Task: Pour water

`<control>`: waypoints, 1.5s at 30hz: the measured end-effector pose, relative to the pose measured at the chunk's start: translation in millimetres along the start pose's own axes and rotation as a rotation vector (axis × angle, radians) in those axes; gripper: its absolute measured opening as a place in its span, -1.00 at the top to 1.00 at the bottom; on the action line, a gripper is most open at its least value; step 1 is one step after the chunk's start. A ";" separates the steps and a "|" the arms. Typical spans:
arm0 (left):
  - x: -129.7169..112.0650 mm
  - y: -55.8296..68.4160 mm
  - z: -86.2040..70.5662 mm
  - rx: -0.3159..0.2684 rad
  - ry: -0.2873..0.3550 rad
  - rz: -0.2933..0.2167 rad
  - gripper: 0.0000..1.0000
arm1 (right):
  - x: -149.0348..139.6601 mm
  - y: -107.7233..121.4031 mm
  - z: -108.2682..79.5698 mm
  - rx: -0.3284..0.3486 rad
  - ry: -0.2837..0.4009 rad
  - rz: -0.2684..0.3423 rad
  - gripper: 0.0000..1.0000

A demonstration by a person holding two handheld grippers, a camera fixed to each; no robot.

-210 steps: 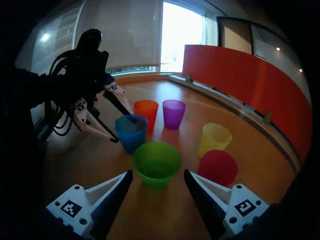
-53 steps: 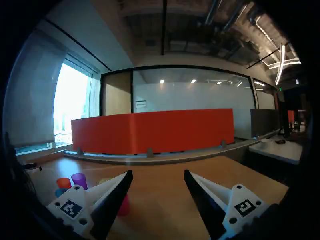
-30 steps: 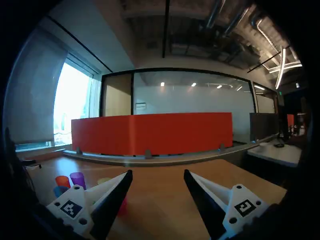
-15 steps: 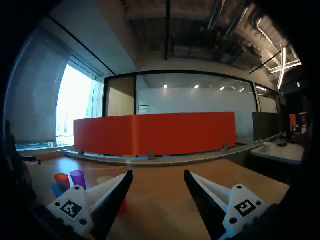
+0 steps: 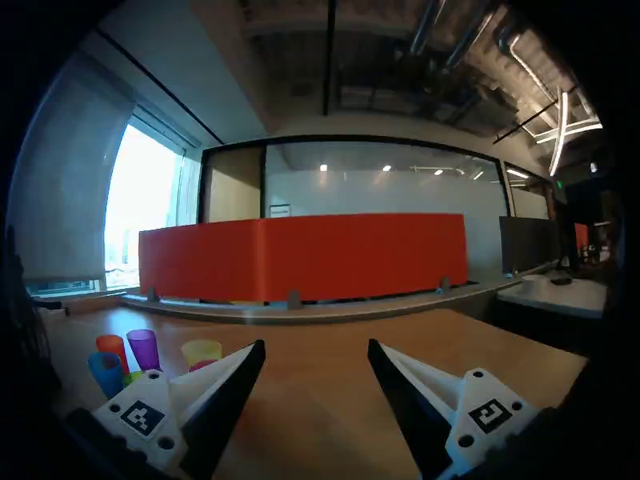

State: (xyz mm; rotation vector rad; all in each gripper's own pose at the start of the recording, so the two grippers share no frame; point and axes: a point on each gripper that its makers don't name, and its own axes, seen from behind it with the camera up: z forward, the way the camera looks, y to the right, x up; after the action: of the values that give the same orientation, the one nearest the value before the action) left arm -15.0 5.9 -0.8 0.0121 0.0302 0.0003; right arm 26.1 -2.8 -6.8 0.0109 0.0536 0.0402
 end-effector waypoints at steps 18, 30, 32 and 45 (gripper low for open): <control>-0.9 -0.8 -0.1 0.000 0.000 0.000 -0.96 | -25.9 1.3 5.2 -0.009 -0.051 -0.036 -0.98; -0.1 -0.3 0.7 0.000 0.000 0.000 -0.96 | -26.7 2.1 5.4 -0.007 -0.052 -0.041 -0.98; 0.2 -0.1 0.8 0.000 0.000 0.000 -0.96 | -26.5 2.2 5.5 -0.008 -0.054 -0.041 -0.98; 0.1 0.1 0.4 0.000 0.000 0.000 -0.96 | -26.1 1.5 5.7 -0.006 -0.054 -0.041 -0.98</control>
State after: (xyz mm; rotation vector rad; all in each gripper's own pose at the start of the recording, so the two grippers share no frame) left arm -14.9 6.0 -0.3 0.0119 0.0301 0.0003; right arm 0.3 -2.4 0.3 0.0045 0.0000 -0.0006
